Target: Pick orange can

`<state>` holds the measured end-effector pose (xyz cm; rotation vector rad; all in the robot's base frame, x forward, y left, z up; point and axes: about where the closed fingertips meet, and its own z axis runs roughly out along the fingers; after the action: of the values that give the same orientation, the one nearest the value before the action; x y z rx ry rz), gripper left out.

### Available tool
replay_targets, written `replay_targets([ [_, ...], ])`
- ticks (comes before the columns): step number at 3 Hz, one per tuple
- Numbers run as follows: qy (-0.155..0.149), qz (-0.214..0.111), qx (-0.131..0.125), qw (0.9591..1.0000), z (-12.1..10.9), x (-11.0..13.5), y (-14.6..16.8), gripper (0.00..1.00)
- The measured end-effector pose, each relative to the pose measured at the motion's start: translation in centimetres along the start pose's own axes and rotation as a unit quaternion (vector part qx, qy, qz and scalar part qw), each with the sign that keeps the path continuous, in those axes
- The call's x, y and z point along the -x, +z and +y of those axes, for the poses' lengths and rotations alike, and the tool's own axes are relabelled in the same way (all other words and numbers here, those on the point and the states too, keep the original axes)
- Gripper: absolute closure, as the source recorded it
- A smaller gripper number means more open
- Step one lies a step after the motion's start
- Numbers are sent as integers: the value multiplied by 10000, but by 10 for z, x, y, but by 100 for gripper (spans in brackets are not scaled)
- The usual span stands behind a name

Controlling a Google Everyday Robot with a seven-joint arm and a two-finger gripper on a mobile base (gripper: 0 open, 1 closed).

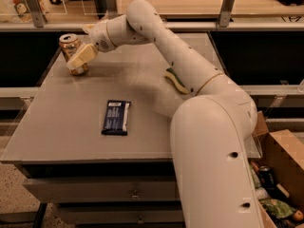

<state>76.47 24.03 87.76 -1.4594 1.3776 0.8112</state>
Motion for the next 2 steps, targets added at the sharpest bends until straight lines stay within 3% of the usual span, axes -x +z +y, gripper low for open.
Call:
replay_targets([
  [1, 316, 33, 90, 9995, 16, -6, -3, 0],
  [2, 540, -2, 265, 9982, 30, -14, 3, 18],
])
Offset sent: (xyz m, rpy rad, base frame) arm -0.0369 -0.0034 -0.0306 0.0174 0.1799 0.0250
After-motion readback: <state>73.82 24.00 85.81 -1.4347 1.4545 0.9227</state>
